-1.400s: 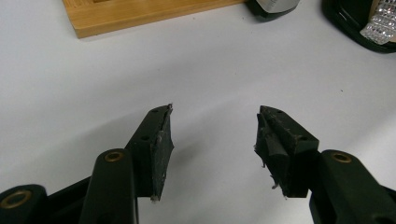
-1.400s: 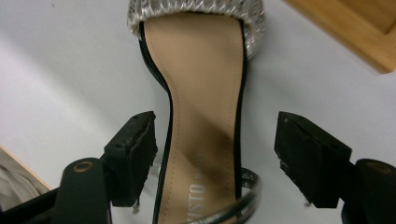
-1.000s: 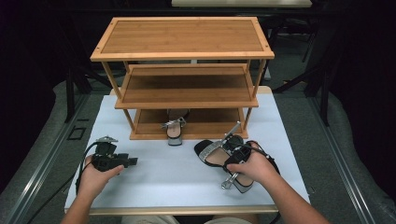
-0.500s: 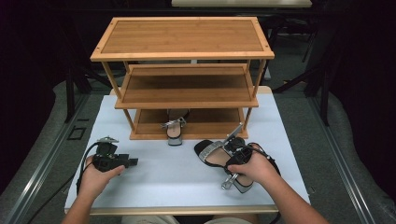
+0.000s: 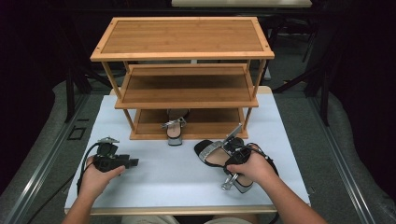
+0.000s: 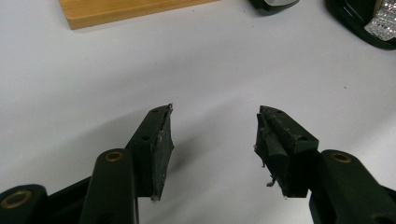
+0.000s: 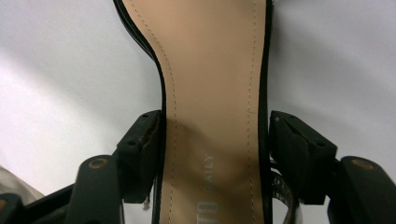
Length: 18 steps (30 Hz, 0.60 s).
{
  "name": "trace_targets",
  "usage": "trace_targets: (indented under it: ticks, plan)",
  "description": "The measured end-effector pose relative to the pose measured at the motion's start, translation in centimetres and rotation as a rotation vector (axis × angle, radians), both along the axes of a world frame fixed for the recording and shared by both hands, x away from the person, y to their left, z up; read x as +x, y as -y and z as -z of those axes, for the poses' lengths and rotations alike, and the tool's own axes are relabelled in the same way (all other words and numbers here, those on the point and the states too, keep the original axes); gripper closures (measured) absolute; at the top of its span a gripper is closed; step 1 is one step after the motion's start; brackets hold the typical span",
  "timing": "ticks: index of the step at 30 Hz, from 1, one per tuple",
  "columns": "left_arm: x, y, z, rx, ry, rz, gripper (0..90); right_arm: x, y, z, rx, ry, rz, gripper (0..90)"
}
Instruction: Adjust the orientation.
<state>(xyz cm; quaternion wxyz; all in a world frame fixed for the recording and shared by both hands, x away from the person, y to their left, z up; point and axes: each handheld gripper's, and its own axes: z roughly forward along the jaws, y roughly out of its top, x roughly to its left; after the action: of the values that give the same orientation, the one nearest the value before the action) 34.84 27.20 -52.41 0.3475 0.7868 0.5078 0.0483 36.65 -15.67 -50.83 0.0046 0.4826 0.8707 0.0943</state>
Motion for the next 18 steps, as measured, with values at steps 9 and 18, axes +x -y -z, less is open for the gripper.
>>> trace_targets:
  ticks: [9, 18]
  plan:
    - [0.0, -0.12, 0.04, -0.001, 0.0, -0.003, 45.8, -0.1, -0.17, -0.15, 0.022, -0.009, -0.012, 41.4]
    - [0.03, -0.14, 0.13, -0.004, -0.005, -0.003, 45.8, -0.45, 0.0, -0.12, 0.033, 0.027, -0.006, 41.9]
